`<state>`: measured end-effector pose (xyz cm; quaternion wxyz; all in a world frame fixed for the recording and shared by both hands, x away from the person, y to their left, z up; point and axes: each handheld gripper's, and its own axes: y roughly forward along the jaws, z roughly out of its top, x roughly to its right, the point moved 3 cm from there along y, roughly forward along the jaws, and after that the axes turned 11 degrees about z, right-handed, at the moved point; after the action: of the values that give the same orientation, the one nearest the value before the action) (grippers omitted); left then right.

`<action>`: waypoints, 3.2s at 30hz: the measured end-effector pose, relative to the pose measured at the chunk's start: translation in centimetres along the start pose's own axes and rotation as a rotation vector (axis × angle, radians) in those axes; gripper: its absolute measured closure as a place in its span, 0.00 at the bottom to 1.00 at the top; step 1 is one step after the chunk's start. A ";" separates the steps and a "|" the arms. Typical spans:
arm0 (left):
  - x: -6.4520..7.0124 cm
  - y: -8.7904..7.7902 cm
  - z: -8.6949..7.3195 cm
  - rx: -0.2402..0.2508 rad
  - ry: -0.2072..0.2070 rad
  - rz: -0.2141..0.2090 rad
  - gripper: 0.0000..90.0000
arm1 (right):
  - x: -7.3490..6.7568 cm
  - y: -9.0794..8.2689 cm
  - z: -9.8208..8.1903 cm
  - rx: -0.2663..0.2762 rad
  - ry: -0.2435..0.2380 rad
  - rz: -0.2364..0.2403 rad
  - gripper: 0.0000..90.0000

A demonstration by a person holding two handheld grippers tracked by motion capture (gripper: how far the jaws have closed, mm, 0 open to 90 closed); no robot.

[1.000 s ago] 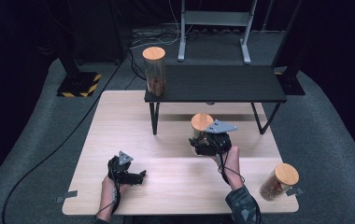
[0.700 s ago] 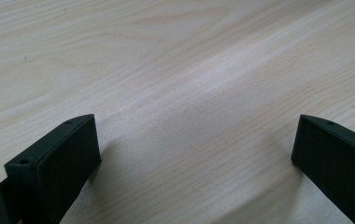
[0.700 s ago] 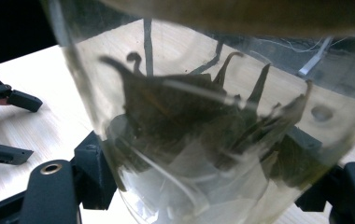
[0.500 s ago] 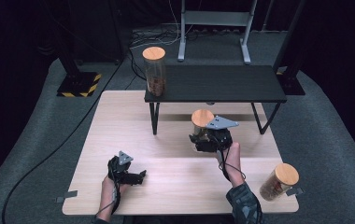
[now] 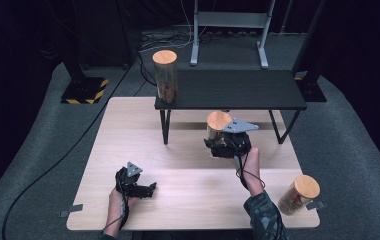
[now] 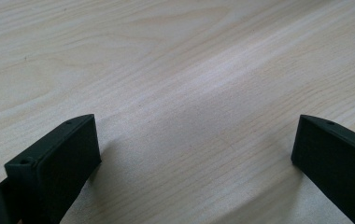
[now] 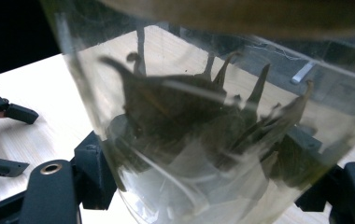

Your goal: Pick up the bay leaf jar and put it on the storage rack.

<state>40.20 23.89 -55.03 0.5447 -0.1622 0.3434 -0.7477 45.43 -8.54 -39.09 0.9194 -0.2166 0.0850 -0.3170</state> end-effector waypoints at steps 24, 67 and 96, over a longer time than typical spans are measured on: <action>0.0 0.0 0.0 0.000 0.000 0.000 0.00 | 0.6 -0.2 2.5 -0.009 -0.013 0.000 0.28; 0.0 0.0 0.0 -0.001 -0.002 0.002 0.00 | 1.8 -2.9 6.3 0.029 -0.022 -0.020 0.28; -0.1 -0.1 -0.1 0.000 -0.011 0.010 0.01 | 2.4 -3.9 9.0 0.034 -0.042 -0.033 0.28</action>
<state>40.12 24.02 -55.02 0.5503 -0.1646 0.3414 -0.7439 47.76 -9.69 -29.36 0.9192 -0.2091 0.0566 -0.3289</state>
